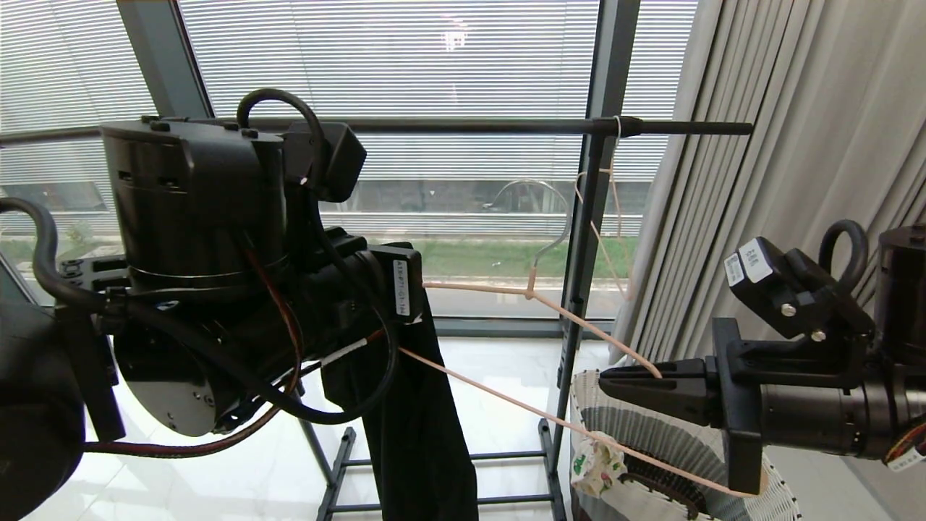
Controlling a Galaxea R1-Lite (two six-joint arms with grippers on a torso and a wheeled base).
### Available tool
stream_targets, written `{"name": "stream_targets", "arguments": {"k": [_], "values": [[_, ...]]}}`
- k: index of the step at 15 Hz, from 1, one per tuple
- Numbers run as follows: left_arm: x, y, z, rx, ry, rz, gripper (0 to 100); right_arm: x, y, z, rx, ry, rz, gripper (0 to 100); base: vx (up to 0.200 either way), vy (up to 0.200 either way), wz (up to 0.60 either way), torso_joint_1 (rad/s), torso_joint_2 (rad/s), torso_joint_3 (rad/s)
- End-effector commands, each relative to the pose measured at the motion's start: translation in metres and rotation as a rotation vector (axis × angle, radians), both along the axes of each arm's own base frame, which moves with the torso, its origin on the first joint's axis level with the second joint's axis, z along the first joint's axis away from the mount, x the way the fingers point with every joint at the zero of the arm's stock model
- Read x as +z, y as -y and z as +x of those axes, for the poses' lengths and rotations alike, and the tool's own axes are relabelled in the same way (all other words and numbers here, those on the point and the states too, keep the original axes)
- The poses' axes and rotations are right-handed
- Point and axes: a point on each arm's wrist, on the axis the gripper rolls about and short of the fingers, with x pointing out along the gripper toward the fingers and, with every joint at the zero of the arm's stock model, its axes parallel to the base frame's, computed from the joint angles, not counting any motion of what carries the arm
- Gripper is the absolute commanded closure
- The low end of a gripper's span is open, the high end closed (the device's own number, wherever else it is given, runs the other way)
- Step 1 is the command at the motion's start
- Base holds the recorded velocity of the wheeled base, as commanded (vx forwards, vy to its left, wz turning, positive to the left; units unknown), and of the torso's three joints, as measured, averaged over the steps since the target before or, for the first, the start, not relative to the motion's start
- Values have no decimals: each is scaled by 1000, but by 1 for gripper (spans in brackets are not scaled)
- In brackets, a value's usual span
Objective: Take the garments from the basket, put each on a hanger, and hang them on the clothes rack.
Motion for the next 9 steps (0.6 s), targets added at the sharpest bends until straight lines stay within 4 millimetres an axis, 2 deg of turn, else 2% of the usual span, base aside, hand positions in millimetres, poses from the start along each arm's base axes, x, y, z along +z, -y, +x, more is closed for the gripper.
{"name": "stream_targets", "arguments": {"k": [1, 6, 9], "values": [[6, 9, -5, -33, 10, -30, 100, -8, -12, 6, 13, -11, -12, 100, 0, 0, 0, 0, 0, 0], [14, 16, -4, -38, 13, -93, 100, -11, -35, 7, -5, -26, 7, 100, 0, 0, 0, 0, 0, 0], [20, 25, -11, -72, 15, -131, 100, -14, -46, 7, -6, -33, 20, 100, 0, 0, 0, 0, 0, 0]]}}
